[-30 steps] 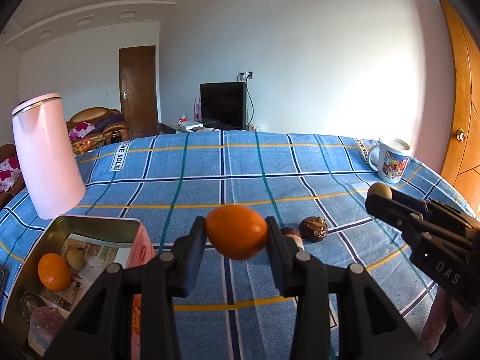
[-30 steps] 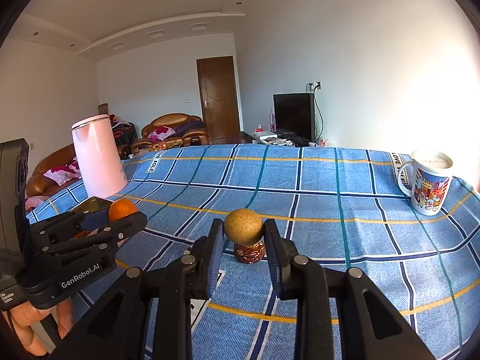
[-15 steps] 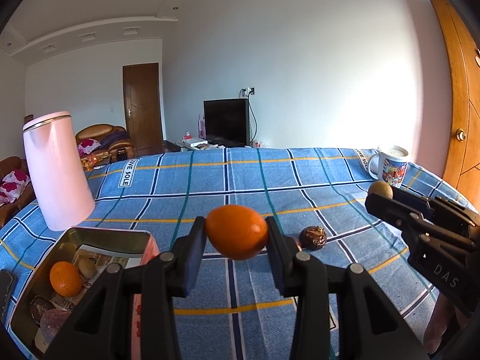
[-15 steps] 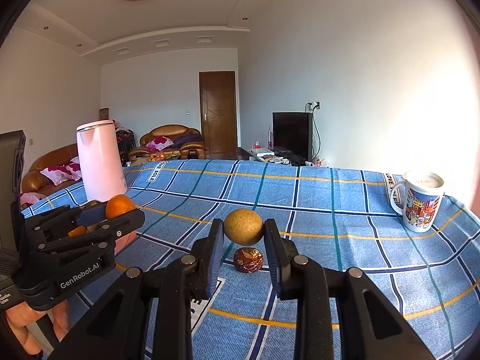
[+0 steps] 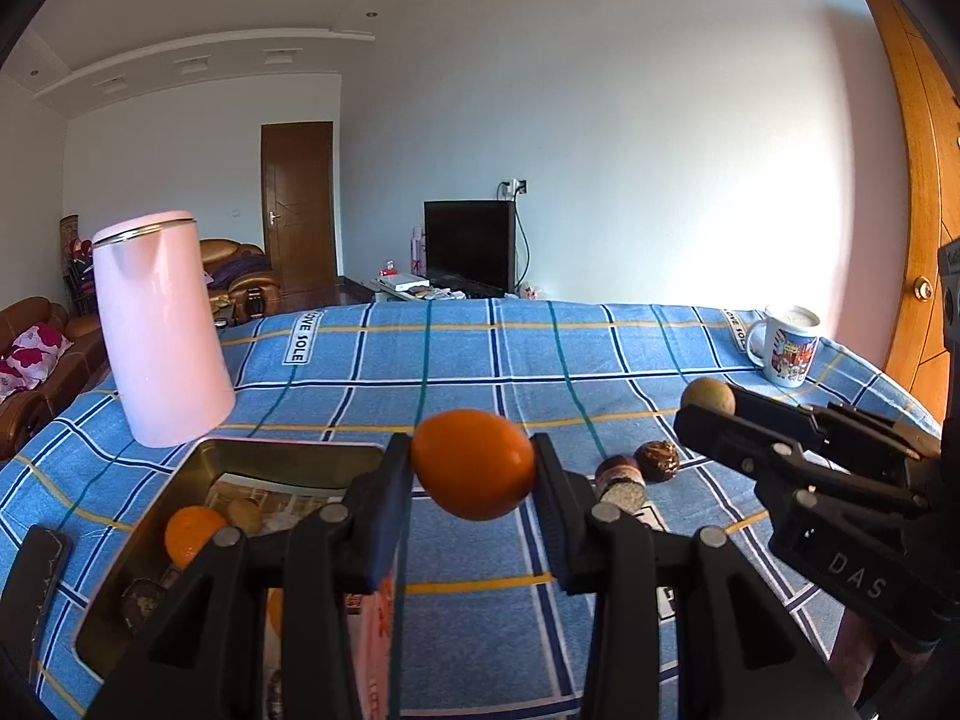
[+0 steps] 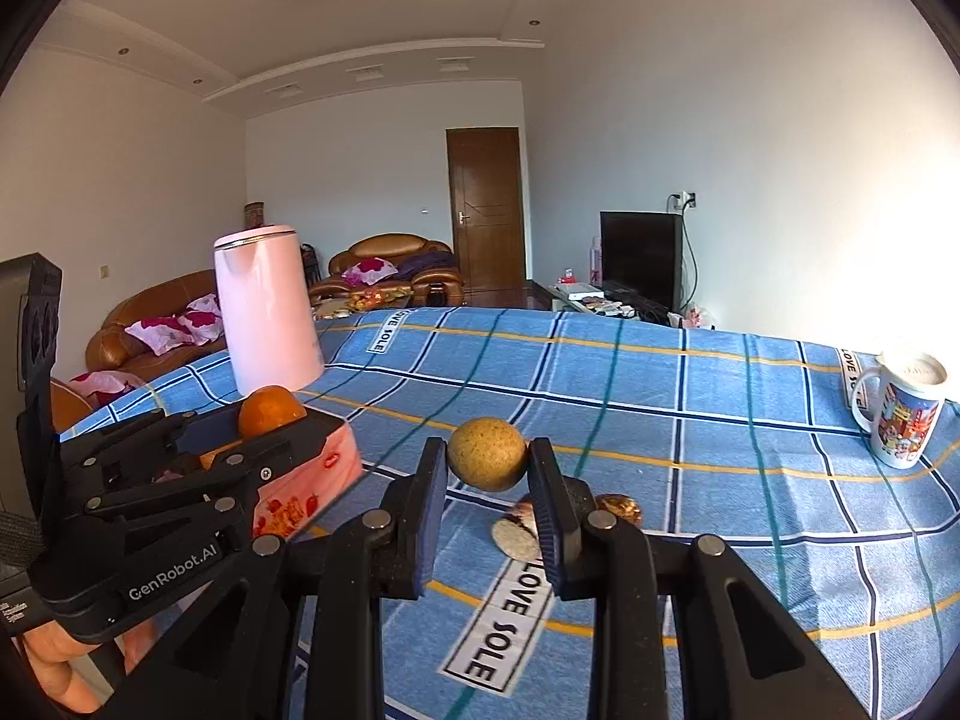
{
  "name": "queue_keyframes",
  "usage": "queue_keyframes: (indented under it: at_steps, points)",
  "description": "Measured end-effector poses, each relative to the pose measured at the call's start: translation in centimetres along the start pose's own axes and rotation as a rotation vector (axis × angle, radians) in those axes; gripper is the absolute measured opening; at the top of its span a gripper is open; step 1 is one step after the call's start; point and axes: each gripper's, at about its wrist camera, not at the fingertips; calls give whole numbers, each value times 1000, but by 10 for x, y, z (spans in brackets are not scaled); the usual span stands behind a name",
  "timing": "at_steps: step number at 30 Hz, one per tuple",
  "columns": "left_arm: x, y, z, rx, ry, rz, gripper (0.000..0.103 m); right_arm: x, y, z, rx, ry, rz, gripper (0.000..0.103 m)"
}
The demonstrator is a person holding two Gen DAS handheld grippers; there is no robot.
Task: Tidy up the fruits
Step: 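Lift and carry the orange and the yellow-brown fruit over the tin with both tools, then open the left tool over the tin while the right tool releases its fruit inside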
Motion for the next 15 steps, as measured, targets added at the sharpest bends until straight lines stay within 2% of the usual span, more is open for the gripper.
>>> queue_keyframes:
  at_steps: [5,15]
  points:
    - [36,-4,-7,21,38,-33,41,32,10,8,25,77,-38,29]
    - [111,-14,0,118,129,-137,41,106,12,43,123,209,-157,29]
Point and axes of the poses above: each gripper's, at about its wrist camera, not at the fingertips, and z roughly the way its jaws point, x to its left, y to its top, and after that the axes turned 9 degrees about x, right-handed
